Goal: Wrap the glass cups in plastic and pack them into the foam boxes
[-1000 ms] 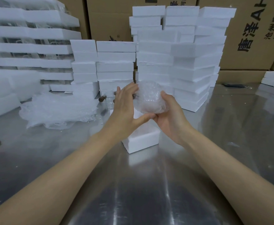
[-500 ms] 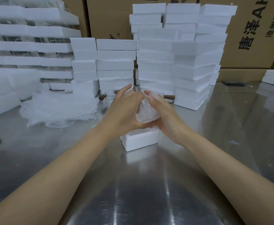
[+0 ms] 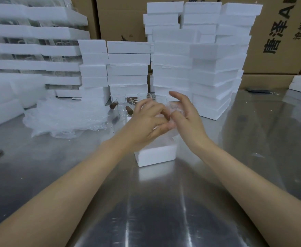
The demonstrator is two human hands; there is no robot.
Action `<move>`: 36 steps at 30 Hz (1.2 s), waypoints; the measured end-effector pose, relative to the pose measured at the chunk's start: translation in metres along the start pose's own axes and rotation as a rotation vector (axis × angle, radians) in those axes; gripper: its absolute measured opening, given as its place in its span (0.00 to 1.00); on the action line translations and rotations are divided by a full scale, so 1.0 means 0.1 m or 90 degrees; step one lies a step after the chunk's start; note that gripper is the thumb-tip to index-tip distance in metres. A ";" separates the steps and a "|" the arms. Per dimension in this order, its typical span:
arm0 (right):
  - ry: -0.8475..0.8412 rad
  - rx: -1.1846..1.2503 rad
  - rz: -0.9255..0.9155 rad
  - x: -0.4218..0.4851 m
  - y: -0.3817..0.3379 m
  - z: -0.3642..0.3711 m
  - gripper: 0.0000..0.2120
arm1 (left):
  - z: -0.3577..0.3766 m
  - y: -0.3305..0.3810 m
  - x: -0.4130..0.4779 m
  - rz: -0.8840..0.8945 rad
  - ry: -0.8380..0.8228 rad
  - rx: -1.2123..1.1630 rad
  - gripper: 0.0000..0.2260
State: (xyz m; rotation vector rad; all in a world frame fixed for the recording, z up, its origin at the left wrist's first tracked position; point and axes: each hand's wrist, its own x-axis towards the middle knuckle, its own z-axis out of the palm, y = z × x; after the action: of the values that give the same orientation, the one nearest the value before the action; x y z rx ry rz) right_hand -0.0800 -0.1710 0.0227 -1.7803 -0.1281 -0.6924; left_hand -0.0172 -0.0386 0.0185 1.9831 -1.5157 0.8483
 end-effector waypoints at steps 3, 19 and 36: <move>0.047 -0.054 -0.035 0.00 0.05 -0.03 0.29 | -0.11 0.03 0.01 -0.099 0.130 -0.053 0.17; 0.099 -0.030 0.047 0.02 0.02 0.02 0.37 | 0.02 0.03 0.04 -0.355 -0.030 -0.270 0.17; 0.049 -0.040 0.078 0.03 0.10 -0.04 0.10 | -0.04 0.27 0.05 -0.255 0.050 -0.018 0.19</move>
State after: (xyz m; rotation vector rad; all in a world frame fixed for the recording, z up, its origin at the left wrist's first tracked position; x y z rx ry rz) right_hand -0.0749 -0.1783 0.0162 -1.8019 0.0550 -0.6824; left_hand -0.0427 -0.0458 0.0259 2.1050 -1.0282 0.7198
